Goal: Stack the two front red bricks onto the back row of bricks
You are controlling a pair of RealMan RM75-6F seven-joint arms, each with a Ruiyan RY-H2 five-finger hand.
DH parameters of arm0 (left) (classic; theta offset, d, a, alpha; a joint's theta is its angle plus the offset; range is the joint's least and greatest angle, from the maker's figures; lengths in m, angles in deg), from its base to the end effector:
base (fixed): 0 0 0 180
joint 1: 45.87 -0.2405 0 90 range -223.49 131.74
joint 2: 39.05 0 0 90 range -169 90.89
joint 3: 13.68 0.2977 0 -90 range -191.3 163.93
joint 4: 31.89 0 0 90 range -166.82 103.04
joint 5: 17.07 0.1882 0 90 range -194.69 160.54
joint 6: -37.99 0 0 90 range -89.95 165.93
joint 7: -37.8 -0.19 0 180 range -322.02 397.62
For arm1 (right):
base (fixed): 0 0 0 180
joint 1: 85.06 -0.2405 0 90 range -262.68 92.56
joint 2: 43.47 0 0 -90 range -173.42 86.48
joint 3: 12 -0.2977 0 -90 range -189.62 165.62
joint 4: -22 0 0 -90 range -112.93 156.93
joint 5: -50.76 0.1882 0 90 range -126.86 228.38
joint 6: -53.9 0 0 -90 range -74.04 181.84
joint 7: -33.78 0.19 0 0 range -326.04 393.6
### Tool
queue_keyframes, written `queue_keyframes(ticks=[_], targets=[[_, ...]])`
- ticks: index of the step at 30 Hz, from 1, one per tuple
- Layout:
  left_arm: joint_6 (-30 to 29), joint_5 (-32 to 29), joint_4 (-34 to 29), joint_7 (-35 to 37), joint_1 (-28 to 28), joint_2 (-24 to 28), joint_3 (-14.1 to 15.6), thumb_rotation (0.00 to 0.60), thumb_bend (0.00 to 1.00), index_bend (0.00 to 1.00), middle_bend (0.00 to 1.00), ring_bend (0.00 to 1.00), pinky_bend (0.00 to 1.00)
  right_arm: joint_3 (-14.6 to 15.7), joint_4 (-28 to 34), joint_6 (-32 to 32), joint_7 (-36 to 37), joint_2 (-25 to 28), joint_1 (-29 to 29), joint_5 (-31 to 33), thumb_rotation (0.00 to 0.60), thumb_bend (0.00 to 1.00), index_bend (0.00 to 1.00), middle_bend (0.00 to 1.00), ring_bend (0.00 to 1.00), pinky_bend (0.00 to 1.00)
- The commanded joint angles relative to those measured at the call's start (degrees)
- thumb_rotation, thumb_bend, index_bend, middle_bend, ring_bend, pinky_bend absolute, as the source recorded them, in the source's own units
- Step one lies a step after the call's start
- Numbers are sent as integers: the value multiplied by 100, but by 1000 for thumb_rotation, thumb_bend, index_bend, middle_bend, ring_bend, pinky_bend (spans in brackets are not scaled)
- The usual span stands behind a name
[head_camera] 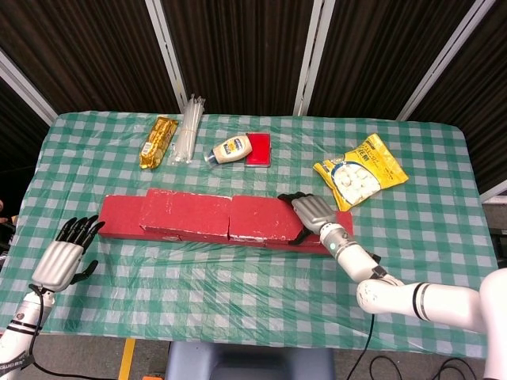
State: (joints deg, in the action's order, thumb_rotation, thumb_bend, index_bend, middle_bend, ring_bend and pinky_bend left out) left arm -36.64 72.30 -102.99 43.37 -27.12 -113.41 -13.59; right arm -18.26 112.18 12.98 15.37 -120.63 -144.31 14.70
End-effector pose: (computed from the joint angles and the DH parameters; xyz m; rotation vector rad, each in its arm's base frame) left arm -0.3424 0.3093 0.1251 -1.6911 -0.8018 -0.8580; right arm -0.1409 -0.4501 0.0147 1.9240 -1.2160 0.6987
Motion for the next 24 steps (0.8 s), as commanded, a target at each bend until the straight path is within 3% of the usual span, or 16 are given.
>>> queue_keyframes(ticks=[1,10,24], targets=[[1,-2,-4,3,-1,4,0,600,391,0,0,0,4,8,-7,-19,-28,-29,-35,57,600,119,234,281,214,410],[4,-6,5,21,-1,8,-2,600,390,0,0,0,5,61,72,-131,-203,-47,-149,263,600,118,4,130,93,346],[3,0,10,65,5,14,-4,600,390,0,0,0,4,171,130,-152,-352,-26,-252,545,600,118,0,70,17,237]])
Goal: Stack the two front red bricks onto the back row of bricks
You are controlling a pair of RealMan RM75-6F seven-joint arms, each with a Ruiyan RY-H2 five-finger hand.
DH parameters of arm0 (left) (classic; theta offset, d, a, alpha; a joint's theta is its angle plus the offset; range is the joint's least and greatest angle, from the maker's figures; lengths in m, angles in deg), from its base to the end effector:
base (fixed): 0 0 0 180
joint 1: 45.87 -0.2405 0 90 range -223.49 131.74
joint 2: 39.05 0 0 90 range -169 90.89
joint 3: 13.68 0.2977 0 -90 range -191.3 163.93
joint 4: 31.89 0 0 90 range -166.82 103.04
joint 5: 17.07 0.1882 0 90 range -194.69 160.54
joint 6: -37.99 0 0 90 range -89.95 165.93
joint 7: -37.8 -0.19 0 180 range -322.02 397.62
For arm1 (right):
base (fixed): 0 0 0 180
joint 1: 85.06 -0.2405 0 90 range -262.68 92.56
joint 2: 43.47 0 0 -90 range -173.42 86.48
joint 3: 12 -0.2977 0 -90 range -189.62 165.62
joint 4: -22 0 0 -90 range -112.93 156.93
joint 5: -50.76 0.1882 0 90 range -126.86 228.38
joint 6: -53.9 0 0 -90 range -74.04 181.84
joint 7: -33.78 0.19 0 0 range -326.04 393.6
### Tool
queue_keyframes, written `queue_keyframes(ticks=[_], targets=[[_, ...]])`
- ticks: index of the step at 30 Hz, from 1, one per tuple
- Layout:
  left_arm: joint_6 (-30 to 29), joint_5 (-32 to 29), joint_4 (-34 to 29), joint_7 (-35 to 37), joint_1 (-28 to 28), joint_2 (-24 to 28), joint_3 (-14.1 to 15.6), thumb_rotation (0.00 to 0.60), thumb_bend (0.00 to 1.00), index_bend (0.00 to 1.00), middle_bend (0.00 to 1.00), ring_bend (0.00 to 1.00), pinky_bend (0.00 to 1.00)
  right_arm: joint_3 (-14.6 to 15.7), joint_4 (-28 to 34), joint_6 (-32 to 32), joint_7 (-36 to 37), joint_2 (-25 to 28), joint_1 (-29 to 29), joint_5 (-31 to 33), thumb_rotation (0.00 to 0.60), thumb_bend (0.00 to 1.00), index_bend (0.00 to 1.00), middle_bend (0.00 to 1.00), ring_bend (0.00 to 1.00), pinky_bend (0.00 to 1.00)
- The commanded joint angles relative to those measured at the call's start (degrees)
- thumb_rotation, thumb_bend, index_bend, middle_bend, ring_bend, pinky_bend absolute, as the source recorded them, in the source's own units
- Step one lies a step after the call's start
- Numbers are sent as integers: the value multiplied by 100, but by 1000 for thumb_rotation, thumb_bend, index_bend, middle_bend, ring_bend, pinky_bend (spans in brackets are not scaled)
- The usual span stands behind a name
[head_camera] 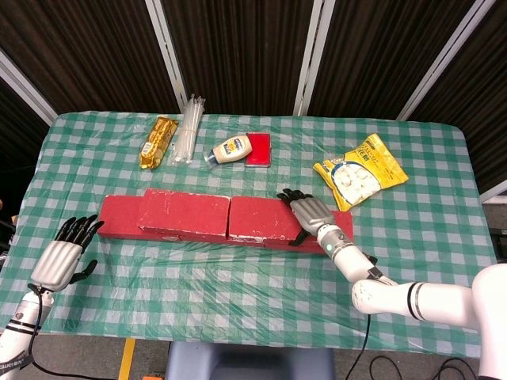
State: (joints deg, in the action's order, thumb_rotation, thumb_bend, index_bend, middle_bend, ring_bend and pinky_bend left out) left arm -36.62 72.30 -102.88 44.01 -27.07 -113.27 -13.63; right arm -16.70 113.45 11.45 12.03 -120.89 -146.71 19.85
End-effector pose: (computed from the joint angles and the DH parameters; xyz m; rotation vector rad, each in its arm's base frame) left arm -0.3427 0.3100 0.1265 -1.6882 -0.8076 -0.8631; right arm -0.1370 -0.4493 0.0107 1.9223 -1.2104 0.6512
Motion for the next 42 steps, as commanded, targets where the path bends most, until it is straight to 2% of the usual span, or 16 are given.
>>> queue_keyframes(ticks=[1,12,16,21,25,26,28,29,30,33,42], targets=[[1,-1,0,1,-1,-1,1,600,390,0,0,0,4,22,9,1,-25,3,-20,59,600,118,0,67,12,229],[25,-23,14,17,9,-8,-11,600,391,0,0,0,4,67,239,-93,-86,177,-70,237,600,104,0,38,0,202],[20,-19,12,17,8,-11,-8,600,391,0,0,0,4,-20,388,-238,61,310,32,122,600,102,0,36,0,190],[-68,11,-24,-31,-24,-7,-6,600,392,0,0,0,4,-147,841,-566,522,831,474,-546,600,102,0,5,0,106],[-142,23,-59,-85,-57,-4,-8,600,391,0,0,0,4,-8,1112,-1061,899,1314,1090,-1520,600,102,0,0,0,13],[-156,25,-75,-100,-64,-5,-9,600,391,0,0,0,4,88,1117,-1177,977,1437,1272,-1808,584,102,0,0,0,5],[-147,22,-86,-120,-59,-15,-13,600,391,0,0,0,4,237,1092,-1245,1057,1604,1490,-2097,459,101,7,0,0,0],[-137,21,-87,-130,-53,-22,-13,600,391,0,0,0,4,296,1083,-1221,1115,1682,1572,-2199,380,101,28,0,0,0],[-122,20,-83,-142,-45,-36,-14,600,391,0,0,0,4,365,1049,-1160,1178,1767,1657,-2311,331,101,70,0,0,0],[-71,22,-71,-160,-17,-73,-13,600,391,0,0,0,4,474,894,-1008,1223,1826,1777,-2508,309,102,157,0,0,0],[-24,41,-41,-175,18,-112,-2,600,392,0,0,0,4,484,395,-464,936,1332,1704,-2298,309,116,240,0,0,0]])
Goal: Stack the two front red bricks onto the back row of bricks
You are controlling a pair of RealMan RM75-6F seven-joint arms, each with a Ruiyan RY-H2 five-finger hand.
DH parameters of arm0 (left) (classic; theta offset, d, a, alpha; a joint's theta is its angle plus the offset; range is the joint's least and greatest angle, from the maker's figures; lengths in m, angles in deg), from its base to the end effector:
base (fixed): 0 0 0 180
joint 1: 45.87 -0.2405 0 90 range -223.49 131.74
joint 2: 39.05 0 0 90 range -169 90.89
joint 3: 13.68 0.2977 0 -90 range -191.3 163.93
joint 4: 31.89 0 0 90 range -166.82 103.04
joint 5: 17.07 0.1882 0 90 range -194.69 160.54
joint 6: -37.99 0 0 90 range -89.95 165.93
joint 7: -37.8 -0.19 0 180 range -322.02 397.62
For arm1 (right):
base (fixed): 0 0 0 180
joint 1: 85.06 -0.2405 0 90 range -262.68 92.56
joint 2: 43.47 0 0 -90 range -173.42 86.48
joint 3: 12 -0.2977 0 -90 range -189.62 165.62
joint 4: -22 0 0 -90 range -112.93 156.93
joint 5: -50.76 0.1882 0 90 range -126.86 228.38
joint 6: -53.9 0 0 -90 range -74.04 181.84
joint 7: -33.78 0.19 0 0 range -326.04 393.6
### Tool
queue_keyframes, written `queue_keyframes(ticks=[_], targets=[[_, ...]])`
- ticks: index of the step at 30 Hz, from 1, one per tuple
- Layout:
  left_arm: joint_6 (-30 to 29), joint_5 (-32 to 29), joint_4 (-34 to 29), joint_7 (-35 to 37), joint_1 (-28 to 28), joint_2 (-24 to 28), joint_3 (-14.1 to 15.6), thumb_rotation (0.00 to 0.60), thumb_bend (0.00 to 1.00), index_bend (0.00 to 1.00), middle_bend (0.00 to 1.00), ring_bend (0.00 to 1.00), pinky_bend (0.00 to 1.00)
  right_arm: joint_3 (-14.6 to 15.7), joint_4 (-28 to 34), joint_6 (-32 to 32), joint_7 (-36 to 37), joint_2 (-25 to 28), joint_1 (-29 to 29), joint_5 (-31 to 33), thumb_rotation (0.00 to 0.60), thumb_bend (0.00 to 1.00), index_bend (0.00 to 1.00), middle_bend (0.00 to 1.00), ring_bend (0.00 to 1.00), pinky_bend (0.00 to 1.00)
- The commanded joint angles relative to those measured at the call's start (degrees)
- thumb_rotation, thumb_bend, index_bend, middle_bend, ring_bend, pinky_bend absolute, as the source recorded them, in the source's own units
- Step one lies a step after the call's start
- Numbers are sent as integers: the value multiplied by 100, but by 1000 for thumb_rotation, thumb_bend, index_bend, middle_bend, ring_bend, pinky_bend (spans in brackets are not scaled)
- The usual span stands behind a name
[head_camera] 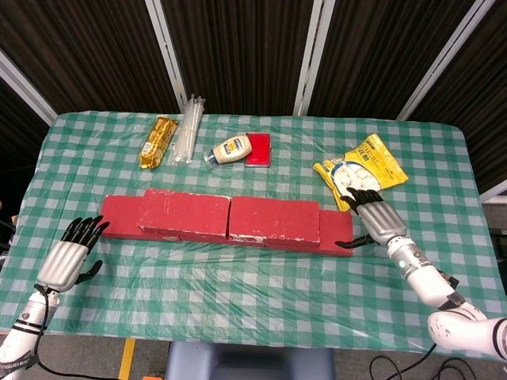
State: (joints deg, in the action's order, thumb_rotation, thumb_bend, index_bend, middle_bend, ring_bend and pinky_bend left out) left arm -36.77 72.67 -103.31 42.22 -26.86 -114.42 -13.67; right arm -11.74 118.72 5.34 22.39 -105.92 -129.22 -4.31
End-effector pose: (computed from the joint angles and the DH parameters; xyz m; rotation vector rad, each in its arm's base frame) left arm -0.3366 0.3098 0.1169 -1.7027 -0.7935 -0.8700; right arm -0.2440 -0.3977 0.1133 1.8210 -1.0777 0.6088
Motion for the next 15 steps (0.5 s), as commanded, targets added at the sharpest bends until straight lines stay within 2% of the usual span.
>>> queue_keyframes(ticks=[1,6,15], targets=[[-23,7,3,8,-9,7,3,600,392,0,0,0,4,-16,-170,191,-127,-218,-58,148,309,122,253,0,0,0],[-73,5,5,23,-37,33,2,600,392,0,0,0,4,-43,-253,339,-218,-425,-92,189,309,136,303,0,0,0],[-106,-1,-23,49,-60,65,-1,600,392,0,0,0,4,-129,-261,603,-166,-574,-154,188,309,137,281,0,0,0]])
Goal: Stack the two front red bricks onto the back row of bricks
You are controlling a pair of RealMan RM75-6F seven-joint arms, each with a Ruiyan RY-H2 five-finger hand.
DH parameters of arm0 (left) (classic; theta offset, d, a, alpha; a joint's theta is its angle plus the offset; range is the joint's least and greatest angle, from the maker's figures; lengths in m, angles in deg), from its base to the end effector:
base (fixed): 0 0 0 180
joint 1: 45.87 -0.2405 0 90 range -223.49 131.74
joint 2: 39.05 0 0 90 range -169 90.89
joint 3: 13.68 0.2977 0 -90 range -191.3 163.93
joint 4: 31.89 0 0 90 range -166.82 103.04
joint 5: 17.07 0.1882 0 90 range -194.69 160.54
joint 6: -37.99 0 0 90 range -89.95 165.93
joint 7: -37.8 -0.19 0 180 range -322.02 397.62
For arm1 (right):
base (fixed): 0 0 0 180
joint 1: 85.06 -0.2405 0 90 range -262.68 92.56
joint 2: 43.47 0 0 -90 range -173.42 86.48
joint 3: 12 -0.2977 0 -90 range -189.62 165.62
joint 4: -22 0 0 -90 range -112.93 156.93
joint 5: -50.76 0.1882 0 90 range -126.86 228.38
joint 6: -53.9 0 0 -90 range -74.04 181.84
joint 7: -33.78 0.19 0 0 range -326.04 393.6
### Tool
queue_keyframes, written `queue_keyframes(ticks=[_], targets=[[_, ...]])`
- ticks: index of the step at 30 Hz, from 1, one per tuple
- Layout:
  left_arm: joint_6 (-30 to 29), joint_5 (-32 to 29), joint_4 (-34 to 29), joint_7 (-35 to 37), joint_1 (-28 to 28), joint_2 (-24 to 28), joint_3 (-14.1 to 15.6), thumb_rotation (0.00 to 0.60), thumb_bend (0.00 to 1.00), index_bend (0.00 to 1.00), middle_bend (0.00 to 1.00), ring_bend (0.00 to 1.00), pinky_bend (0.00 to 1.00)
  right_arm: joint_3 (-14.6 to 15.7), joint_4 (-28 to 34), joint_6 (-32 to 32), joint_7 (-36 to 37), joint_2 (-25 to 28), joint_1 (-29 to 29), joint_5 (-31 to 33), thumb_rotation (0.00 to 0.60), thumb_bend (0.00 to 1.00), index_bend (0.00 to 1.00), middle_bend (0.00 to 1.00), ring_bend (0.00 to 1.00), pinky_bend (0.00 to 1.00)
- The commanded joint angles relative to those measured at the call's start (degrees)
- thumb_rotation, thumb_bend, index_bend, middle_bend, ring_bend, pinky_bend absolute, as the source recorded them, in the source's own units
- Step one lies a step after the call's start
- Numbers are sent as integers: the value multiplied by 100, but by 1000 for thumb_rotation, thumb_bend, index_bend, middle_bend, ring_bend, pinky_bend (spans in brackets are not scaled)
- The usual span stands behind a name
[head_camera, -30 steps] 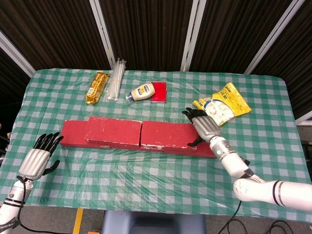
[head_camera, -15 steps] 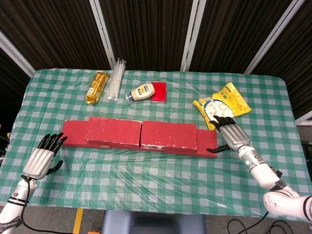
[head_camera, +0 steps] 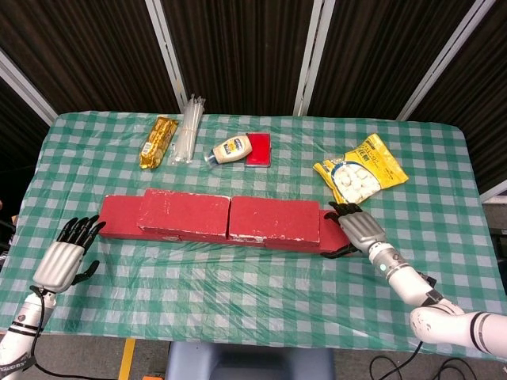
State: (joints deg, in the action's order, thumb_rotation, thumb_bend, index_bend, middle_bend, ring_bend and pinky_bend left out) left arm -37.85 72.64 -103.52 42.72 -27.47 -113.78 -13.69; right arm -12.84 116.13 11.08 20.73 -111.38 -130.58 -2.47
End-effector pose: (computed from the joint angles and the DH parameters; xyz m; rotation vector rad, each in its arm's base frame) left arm -0.3384 0.3068 0.1241 -1.6850 -0.7906 -0.8785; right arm -0.2379 -0.3968 0.0661 1.9080 -1.1530 0.5696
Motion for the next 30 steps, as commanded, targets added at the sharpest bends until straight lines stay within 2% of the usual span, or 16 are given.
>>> queue_keyframes(ticks=[1,18,20,21,24,27,30], targets=[[6,3,-2,-4,3,0,2,600,392,0,0,0,4,-29,3,34,0,-40,-20,0,310,137,280,0,0,0],[39,8,0,10,18,-3,8,600,391,0,0,0,5,-59,135,91,48,26,16,-41,324,137,223,0,0,0],[30,2,-1,2,12,0,3,600,391,0,0,0,5,-34,249,2,55,148,86,-87,324,137,152,0,0,0],[3,1,-11,0,2,7,-3,600,392,0,0,0,5,7,370,-139,54,285,187,-157,328,137,91,0,0,0],[-223,29,-79,-84,-82,14,-34,600,392,0,0,0,5,320,939,-1512,84,731,1035,-1089,342,137,9,0,0,0],[-493,95,-90,-281,-168,-34,-66,600,392,0,0,0,5,617,840,-2784,47,615,1822,-1971,345,138,0,0,0,0],[-705,130,-152,-548,-271,-70,-70,600,392,0,0,0,5,859,418,-3851,-3,297,2529,-2649,343,142,0,0,0,0]])
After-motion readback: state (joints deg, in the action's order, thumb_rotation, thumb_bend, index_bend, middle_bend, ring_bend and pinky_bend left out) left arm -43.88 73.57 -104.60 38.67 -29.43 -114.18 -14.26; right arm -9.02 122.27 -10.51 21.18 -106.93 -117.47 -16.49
